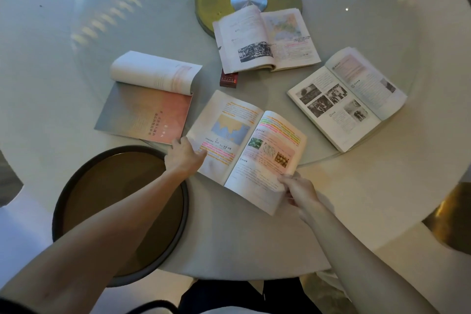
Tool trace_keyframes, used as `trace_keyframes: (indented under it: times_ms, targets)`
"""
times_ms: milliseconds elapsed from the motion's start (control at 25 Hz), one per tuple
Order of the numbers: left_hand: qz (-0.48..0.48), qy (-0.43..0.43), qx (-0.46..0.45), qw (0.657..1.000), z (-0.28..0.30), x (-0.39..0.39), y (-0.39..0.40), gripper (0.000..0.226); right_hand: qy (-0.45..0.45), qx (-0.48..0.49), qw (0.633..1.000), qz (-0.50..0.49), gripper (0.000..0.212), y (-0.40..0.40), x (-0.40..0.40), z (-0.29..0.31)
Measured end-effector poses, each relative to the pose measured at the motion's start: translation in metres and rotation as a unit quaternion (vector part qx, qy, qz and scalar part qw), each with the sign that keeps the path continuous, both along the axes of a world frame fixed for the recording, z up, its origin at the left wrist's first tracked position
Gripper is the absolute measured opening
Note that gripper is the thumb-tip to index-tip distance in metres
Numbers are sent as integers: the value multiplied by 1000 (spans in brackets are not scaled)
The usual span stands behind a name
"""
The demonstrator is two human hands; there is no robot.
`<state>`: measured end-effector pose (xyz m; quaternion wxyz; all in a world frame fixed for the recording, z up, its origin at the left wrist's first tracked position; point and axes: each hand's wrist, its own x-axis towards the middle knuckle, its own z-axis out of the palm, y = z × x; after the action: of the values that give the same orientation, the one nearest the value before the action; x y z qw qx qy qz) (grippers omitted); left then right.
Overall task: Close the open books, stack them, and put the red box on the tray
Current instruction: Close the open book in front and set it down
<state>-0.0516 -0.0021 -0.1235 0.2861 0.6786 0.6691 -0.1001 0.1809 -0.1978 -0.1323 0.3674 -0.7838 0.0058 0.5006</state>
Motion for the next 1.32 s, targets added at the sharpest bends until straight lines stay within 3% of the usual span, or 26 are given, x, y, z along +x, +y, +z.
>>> trace_keyframes:
  times_ms: [120, 320, 520, 600, 680, 800, 880, 1080, 1200, 1320]
  targets:
    - [13, -1, -2, 1000, 0, -4, -3, 78, 18, 58, 996, -61, 10, 2, 6, 16]
    - [-6, 14, -27, 1000, 0, 2, -25, 74, -50, 105, 987, -108, 10, 15, 30, 49]
    - [125, -148, -72, 978, -7, 9, -64, 77, -137, 170, 973, 73, 17, 39, 35, 84]
    - [237, -225, -98, 940, -11, 11, -71, 51, -158, 179, 958, 159, 15, 54, 19, 83]
    - [286, -299, -163, 896, -15, 11, -72, 23, -167, 180, 943, 225, 13, 67, -5, 73]
    - [271, -378, -250, 849, -7, 10, -71, 9, -169, 146, 919, 325, 25, 76, -37, 58]
    - [247, -434, -263, 825, -1, 9, -71, 11, -159, 112, 906, 376, 37, 74, -53, 51]
    - [137, -510, -266, 807, 12, 12, -70, 20, -102, 101, 940, 310, 56, 76, -54, 57]
    - [63, -539, -277, 793, 27, 20, -66, 28, -53, 141, 947, 284, 43, 86, -42, 71]
    - [36, -559, -301, 771, 37, 25, -59, 31, -80, 166, 956, 230, 23, 92, -23, 78]
